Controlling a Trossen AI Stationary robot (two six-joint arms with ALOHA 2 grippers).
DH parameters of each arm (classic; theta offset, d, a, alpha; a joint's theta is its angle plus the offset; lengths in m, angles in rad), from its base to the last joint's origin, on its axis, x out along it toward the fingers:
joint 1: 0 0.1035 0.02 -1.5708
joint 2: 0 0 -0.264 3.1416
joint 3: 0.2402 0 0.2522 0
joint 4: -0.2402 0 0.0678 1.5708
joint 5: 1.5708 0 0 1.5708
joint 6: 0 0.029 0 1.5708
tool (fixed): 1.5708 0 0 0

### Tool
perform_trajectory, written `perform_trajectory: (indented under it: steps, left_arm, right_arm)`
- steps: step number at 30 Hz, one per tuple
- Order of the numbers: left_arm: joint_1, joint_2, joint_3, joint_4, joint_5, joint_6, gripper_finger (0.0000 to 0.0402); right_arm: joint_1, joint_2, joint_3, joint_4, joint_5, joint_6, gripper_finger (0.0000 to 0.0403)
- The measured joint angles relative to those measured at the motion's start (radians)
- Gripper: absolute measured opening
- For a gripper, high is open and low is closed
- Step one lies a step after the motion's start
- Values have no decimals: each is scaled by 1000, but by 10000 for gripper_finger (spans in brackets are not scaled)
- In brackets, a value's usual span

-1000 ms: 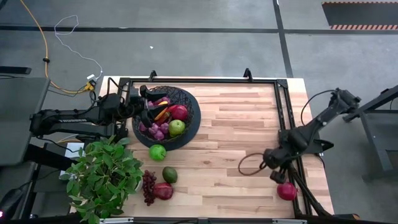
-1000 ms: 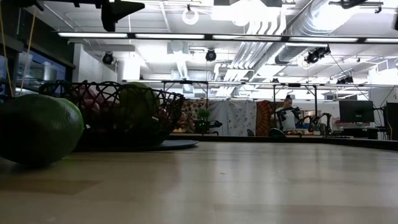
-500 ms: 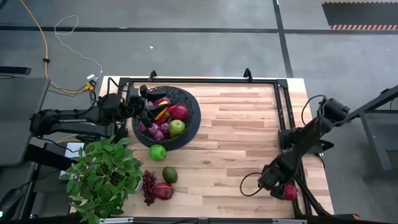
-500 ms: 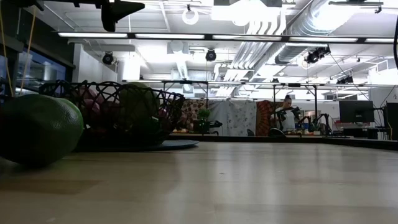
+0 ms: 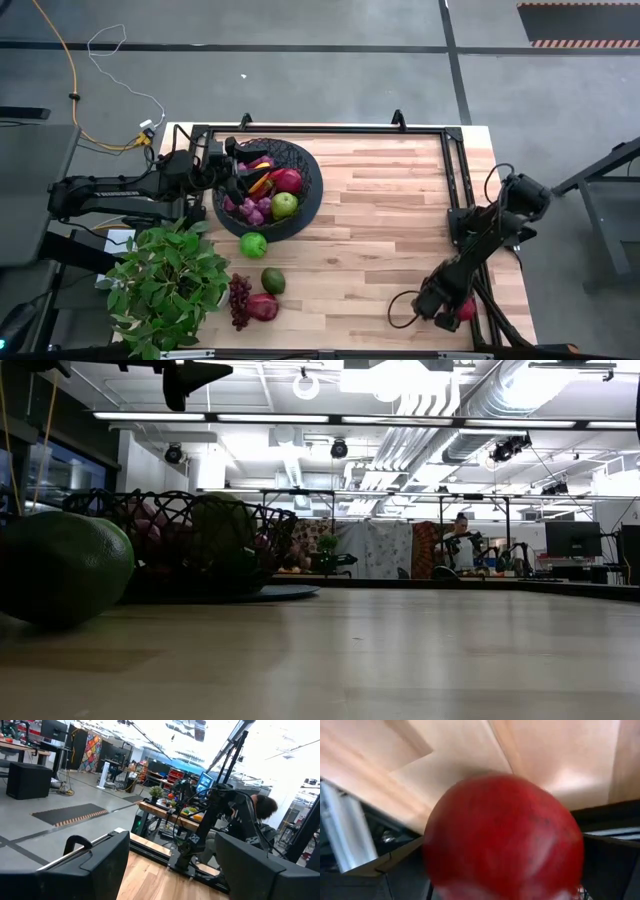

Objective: Build produce basket
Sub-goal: Put the pomegranate into the wire basket

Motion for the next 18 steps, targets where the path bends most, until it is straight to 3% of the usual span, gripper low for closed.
perform_trajectory:
  steps: [13, 18]
  left_arm:
    - [0, 0, 0, 0, -1, 0, 282]
    - [0, 0, 0, 0, -2, 0, 282]
  right_arm:
    - [3, 38, 0, 0, 3, -18, 392]
    - [2, 38, 0, 0, -4, -19, 360]
